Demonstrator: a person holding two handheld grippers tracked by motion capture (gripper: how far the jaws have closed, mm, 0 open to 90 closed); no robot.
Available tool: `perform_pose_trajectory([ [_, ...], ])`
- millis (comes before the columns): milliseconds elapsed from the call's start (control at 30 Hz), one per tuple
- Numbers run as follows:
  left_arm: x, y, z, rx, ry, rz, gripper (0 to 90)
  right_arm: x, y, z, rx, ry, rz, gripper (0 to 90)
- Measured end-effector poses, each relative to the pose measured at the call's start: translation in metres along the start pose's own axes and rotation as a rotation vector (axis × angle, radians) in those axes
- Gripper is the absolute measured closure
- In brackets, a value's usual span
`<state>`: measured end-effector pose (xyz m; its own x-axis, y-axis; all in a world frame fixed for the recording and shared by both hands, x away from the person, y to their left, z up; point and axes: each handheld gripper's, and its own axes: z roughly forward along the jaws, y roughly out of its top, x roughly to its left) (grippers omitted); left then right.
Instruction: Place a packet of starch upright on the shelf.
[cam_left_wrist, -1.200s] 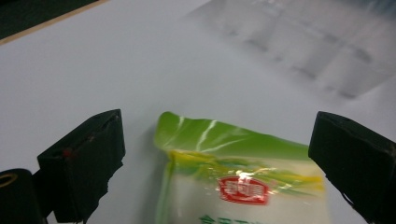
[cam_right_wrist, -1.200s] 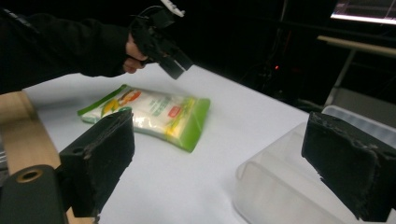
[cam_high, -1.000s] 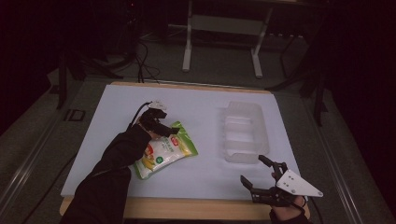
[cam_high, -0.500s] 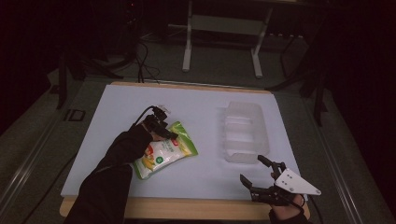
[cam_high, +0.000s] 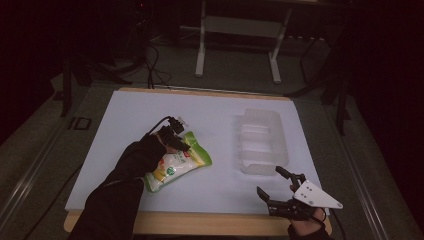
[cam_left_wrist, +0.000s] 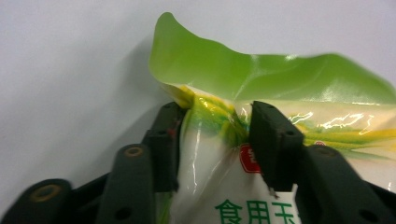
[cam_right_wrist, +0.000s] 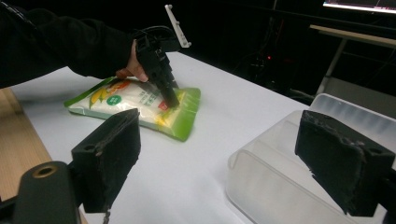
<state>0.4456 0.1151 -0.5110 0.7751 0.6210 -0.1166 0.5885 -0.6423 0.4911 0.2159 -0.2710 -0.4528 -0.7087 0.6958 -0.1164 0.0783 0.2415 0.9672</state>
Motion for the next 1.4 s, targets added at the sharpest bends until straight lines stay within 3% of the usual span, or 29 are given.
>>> perform_pose_trajectory([
  [100,-0.002,-0.003,-0.004,-0.008,0.008,0.013,75.4,0.000,0.000,0.000,0.003,0.000,0.001,14.1],
  [200,-0.006,-0.004,-0.006,-0.016,0.032,0.051,81.1,-0.001,-0.001,0.001,0.004,-0.002,0.005,14.1],
  [300,-0.014,-0.003,-0.011,-0.016,0.071,0.083,84.1,-0.002,-0.001,0.001,0.005,-0.006,0.012,14.1],
  [567,-0.022,-0.003,-0.031,-0.080,0.036,0.099,85.2,-0.005,-0.001,0.001,0.010,-0.005,0.019,14.2],
  [767,-0.027,-0.012,-0.067,-0.189,0.039,0.079,85.6,-0.005,-0.001,0.000,0.005,-0.002,0.018,16.4],
  [933,-0.038,-0.018,-0.095,-0.258,0.042,0.093,85.9,-0.005,-0.001,0.001,0.010,0.013,0.011,19.9],
  [1067,-0.046,-0.022,-0.114,-0.316,0.008,0.100,86.2,-0.003,0.000,0.001,0.007,0.041,0.008,21.0],
  [1200,-0.055,-0.019,-0.134,-0.386,-0.016,0.098,86.4,-0.002,0.001,0.001,0.008,0.044,0.011,19.6],
  [1400,-0.076,-0.008,-0.152,-0.488,0.017,0.137,86.6,-0.004,0.002,-0.003,-0.006,0.015,0.021,18.4],
])
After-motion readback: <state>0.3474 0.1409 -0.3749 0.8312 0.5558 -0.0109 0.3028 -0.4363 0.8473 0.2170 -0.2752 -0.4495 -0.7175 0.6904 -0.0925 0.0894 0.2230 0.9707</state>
